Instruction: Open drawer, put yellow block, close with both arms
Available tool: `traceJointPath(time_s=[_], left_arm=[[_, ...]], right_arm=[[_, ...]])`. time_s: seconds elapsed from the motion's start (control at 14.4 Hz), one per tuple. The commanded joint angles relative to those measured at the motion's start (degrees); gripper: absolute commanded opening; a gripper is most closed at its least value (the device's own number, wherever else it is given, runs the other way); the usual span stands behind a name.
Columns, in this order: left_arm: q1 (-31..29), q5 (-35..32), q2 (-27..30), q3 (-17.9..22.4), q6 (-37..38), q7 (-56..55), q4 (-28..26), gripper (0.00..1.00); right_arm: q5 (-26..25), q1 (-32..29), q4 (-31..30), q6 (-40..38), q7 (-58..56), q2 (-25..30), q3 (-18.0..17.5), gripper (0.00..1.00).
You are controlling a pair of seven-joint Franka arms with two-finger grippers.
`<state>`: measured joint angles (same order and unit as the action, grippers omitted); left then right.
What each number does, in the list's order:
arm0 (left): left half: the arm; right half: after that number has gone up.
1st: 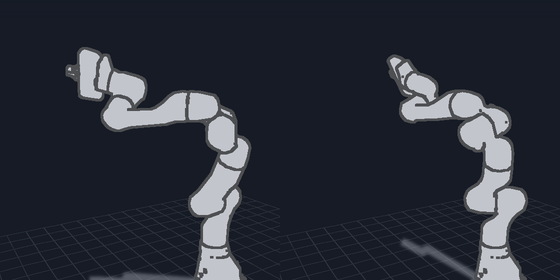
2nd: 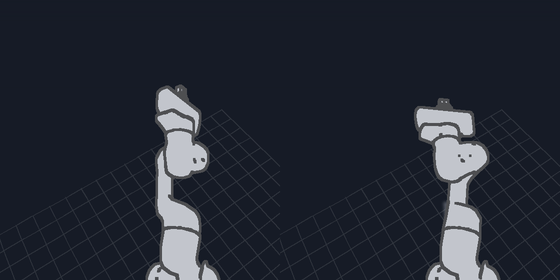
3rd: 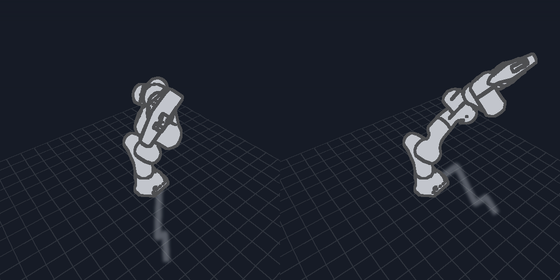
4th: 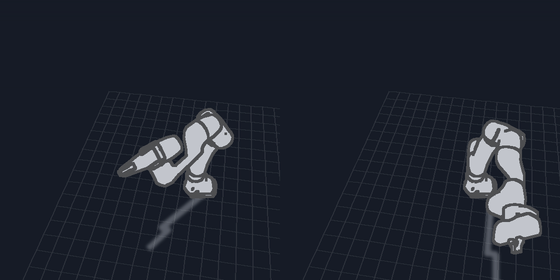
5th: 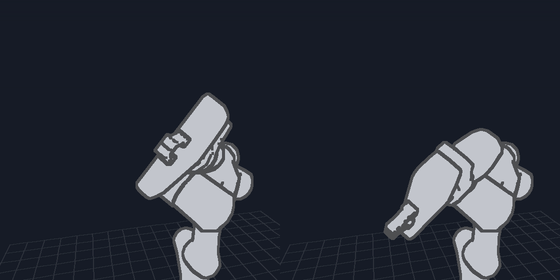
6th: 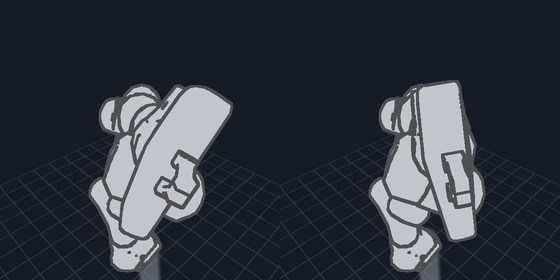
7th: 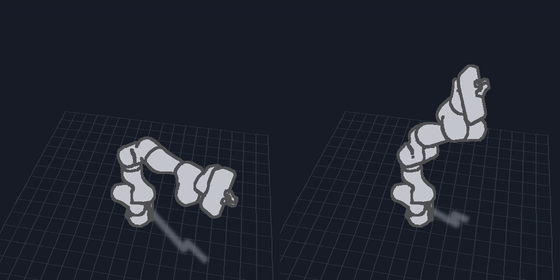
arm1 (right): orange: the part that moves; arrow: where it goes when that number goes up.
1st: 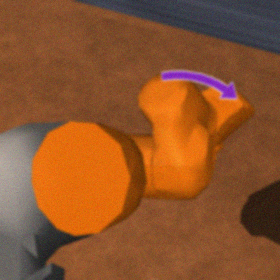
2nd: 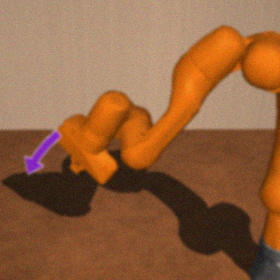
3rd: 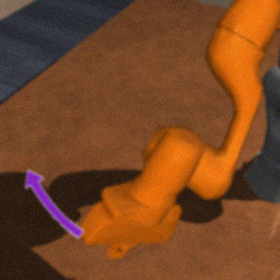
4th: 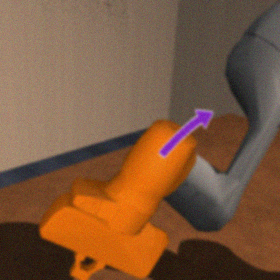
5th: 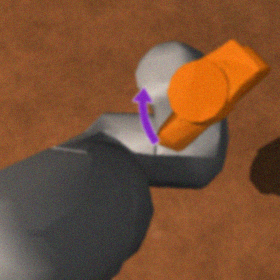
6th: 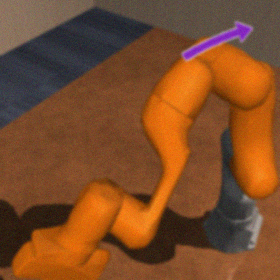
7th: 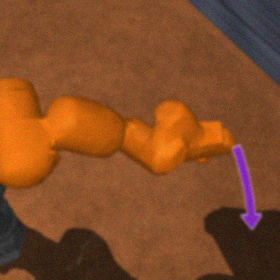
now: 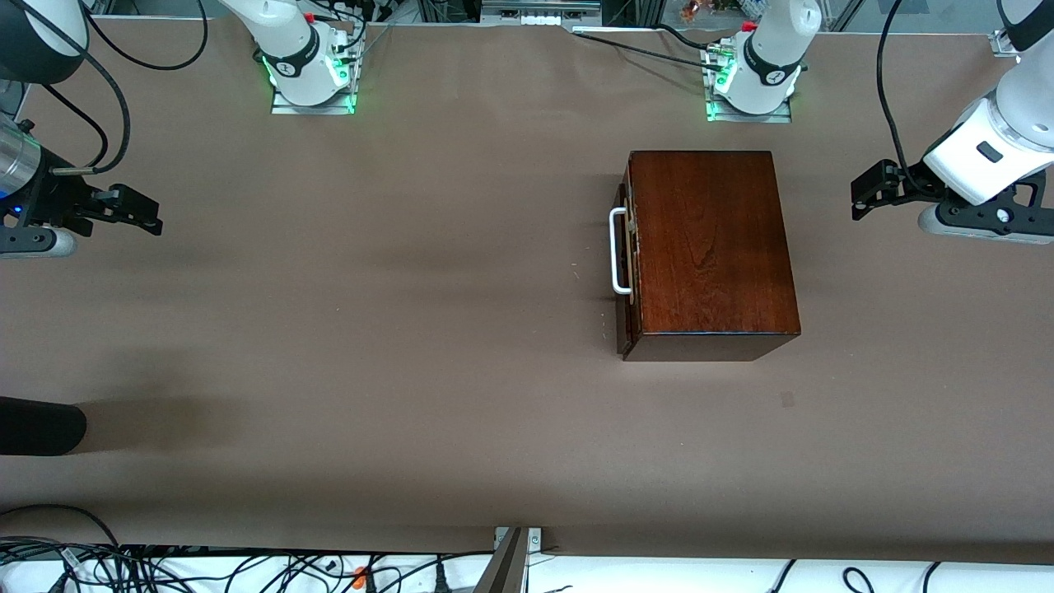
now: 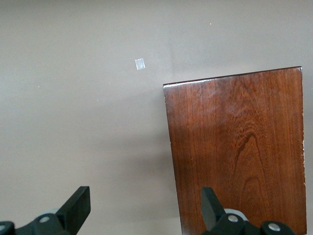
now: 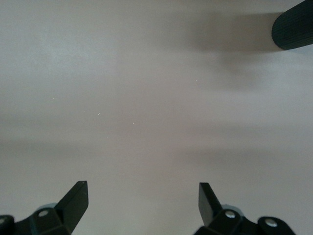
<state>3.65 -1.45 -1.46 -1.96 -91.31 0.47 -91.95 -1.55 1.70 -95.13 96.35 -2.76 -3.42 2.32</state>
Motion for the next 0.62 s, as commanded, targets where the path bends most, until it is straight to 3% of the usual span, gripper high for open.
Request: traceJointPath(time_s=[0.0,0.55], left_arm=[[-0.32,-0.74,0.4,-0.32,-0.1,1.11,-0.51,1.0],[-0.32,-0.66,0.4,-0.32,-0.1,1.02,-0.51,1.0]], right_arm=[[0.05,-0.12,0.04,0.33,0.48,0.26,-0.39,1.0],[0.05,-0.21,0.21,1.91,0.48,0.17,-0.39,1.0]])
